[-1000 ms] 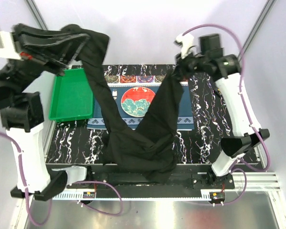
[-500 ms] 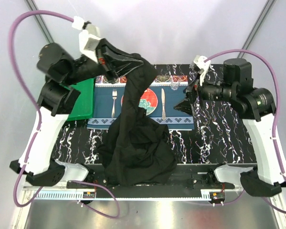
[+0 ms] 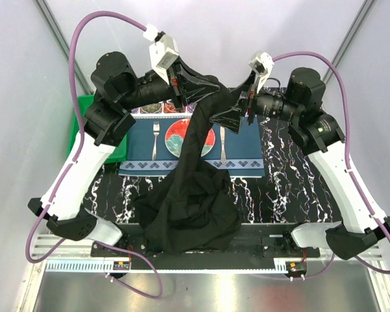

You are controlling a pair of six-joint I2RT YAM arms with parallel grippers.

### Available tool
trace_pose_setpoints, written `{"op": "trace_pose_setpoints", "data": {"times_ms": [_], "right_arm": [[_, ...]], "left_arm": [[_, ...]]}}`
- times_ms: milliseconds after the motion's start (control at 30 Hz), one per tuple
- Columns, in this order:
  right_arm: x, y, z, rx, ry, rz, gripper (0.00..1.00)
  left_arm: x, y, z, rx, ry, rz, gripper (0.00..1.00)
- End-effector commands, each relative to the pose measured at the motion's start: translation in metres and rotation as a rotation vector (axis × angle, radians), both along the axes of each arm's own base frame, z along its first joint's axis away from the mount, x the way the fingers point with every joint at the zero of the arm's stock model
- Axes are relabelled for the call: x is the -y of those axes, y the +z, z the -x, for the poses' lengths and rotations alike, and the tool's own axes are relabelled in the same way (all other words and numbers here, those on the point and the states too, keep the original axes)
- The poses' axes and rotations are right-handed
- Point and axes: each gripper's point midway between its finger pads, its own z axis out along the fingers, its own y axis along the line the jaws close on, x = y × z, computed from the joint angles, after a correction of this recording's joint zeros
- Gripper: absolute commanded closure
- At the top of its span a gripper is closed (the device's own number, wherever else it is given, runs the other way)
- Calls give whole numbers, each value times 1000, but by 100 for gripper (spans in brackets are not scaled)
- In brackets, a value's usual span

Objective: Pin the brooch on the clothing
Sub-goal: Flatten out the clothes at the center of the board.

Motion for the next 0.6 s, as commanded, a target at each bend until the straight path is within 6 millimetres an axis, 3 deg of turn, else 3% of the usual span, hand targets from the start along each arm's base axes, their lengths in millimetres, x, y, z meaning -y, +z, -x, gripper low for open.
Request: {"op": "trace_pose_setpoints", "data": {"times_ms": [0, 67, 133, 200, 233, 300, 333, 367, 400, 433, 467, 500, 533, 567], "right_arm": [[-16, 43, 32, 111, 120, -100, 0], [-20, 43, 39, 128, 141, -110, 7], [-23, 46, 43, 137, 157, -117, 25], [-20, 53, 46, 158, 152, -122, 80], [-17, 55, 41, 161, 106, -120, 96], [-2, 60, 37, 189, -5, -119, 100], [14, 57, 18, 171, -160, -106, 100], [29, 59, 18, 175, -245, -108, 100], [43, 58, 13, 173, -334, -106, 100], [68, 57, 0, 170, -501, -108, 100], [90, 54, 6, 181, -588, -120, 100], [106, 53, 5, 186, -668, -127, 100], [137, 51, -2, 180, -840, -134, 100], [158, 51, 6, 184, -919, -152, 100]], "left_arm": [[-10, 33, 3, 98, 48, 61, 100], [-8, 30, 1, 90, 44, 56, 100], [-6, 27, 1, 75, 35, 51, 100], [-4, 20, -1, 58, 39, 41, 100], [-6, 20, -1, 56, 50, 40, 94], [-14, 13, -12, 51, 130, 25, 84], [-18, 12, -16, 51, 168, 25, 75], [-23, 4, -29, 44, 237, 15, 64], [-35, 10, -30, 58, 280, 33, 53], [-42, 9, -35, 55, 319, 40, 41], [-51, 2, -50, 24, 396, 47, 26], [-68, 3, -61, 16, 466, 57, 23], [-78, -1, -71, 1, 521, 58, 21], [-92, -11, -88, -30, 606, 53, 20]]}}
